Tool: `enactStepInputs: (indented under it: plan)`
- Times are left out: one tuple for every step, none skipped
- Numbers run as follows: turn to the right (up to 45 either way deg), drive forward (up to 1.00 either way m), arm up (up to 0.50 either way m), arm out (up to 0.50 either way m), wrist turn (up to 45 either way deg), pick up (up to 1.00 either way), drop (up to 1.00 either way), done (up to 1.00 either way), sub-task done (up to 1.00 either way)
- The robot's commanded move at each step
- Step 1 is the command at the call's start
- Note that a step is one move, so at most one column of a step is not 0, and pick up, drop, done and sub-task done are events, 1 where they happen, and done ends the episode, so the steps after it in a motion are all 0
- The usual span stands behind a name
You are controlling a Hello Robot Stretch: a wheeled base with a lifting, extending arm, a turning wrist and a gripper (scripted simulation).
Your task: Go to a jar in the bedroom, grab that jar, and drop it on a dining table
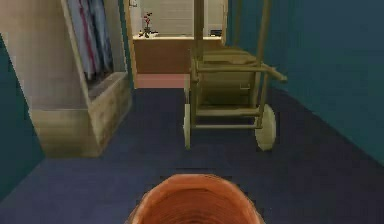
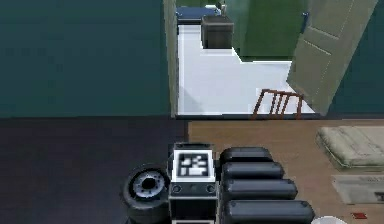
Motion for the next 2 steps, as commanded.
enactStepInputs:
  plan:
    - [39.0,0.0,0.0,0.0,0.0,0.0,0.0,0.0,0.0]
    - [0.0,0.15,0.0,0.0,0.0,0.0,0.0,0.0,0.0]
